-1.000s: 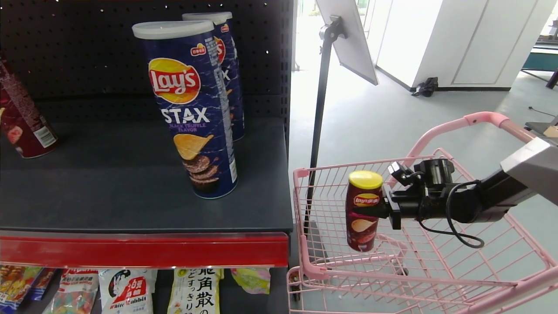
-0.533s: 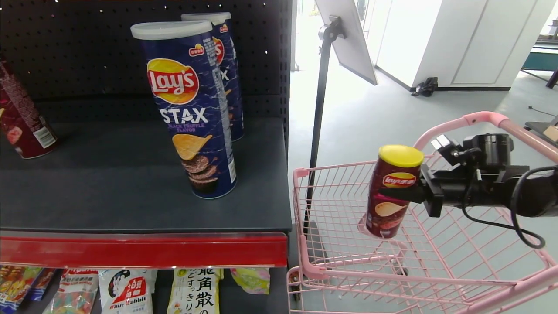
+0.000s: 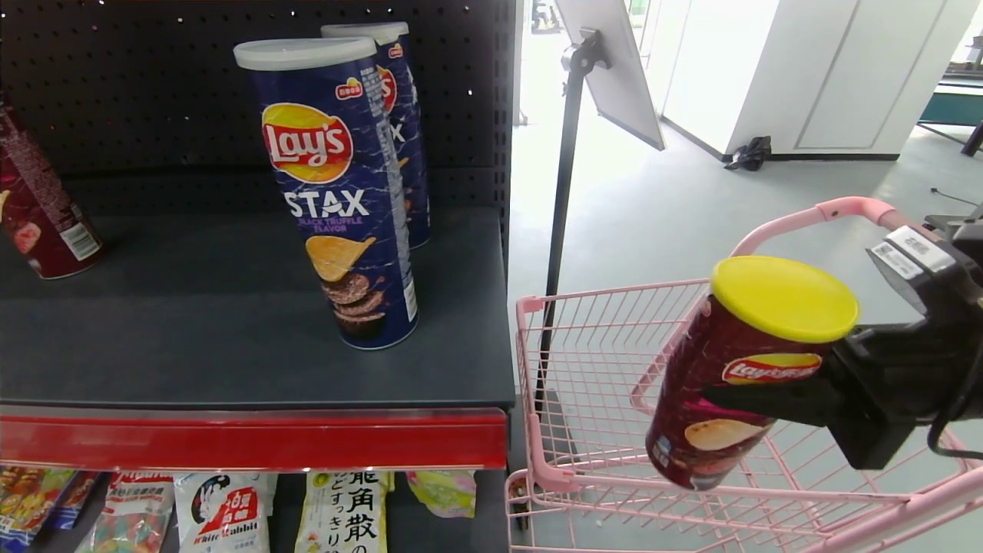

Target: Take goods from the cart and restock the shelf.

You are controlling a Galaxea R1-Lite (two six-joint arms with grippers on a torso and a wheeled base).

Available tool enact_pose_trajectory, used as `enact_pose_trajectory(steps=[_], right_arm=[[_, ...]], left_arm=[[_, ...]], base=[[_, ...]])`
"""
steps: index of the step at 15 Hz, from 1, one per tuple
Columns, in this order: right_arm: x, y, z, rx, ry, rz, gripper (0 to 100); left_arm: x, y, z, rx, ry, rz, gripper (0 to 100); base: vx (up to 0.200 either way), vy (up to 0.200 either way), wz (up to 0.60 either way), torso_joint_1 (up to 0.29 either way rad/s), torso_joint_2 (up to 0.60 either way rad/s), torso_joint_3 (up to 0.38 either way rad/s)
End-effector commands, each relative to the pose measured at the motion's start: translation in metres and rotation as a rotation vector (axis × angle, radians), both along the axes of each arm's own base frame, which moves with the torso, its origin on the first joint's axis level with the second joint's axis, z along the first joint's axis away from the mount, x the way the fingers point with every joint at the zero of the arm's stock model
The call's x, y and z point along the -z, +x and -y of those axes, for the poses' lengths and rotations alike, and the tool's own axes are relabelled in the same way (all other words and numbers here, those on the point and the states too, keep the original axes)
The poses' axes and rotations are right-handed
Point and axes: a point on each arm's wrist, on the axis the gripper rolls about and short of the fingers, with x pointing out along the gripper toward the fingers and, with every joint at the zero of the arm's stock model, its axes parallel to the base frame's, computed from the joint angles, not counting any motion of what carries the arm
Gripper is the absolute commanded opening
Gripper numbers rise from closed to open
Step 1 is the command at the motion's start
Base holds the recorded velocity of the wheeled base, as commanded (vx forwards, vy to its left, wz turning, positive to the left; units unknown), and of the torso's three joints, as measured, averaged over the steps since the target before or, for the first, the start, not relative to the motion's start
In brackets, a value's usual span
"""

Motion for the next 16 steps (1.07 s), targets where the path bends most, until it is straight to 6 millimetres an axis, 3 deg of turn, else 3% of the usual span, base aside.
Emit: enact_pose_trajectory(steps=[1, 9, 16], right_arm=[[-0.008, -0.036, -0.019, -0.08, -0.004, 0.055, 0], [0.016, -0.05, -0.031, 0.058, -0.112, -0.02, 0], [0.018, -0.06, -0.041, 0.043, -0.129, -0.04, 0]], left_arm=[[0.0, 0.0, 0.0, -0.001, -0.001, -0.001, 100], [0.0, 0.0, 0.0, -0.001, -0.001, -0.001, 100], [0.0, 0.0, 0.0, -0.001, -0.001, -0.001, 100]], base=[[0.0, 0.0, 0.0, 0.0, 0.0, 0.0], [0.0, 0.0, 0.0, 0.0, 0.0, 0.0], [0.0, 0.0, 0.0, 0.0, 0.0, 0.0]])
